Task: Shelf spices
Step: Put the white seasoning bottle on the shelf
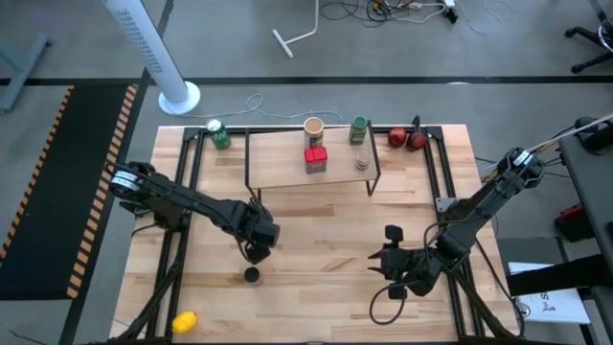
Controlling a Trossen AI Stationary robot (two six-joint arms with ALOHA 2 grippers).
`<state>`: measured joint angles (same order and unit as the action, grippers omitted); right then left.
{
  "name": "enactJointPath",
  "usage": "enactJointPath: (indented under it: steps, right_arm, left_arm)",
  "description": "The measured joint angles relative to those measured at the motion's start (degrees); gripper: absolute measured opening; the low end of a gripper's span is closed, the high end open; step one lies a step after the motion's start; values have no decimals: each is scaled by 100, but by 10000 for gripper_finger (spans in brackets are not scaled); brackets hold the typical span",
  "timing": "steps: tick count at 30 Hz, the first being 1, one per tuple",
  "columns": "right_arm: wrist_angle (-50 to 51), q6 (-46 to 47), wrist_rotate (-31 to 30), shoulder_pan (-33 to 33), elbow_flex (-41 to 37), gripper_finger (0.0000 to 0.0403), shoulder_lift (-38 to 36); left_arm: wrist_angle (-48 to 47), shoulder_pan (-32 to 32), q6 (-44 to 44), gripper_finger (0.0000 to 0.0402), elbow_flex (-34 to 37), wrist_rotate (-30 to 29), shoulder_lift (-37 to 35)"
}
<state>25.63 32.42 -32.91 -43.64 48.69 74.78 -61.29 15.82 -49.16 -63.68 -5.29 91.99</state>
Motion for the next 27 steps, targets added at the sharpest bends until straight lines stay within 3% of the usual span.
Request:
enactJointPath:
  steps: [10,19,27]
  right_arm:
    - [-17,4,2,0,0,115,0]
    - [-81,61,7,0,0,89,0]
    - [-83,61,-9,0,0,68,0]
  left_arm:
    - [220,-36,-8,286,296,-369,-1]
    - [389,-58,16,182,262,-311,-7]
    - [382,-61,44,182,262,-126,-9]
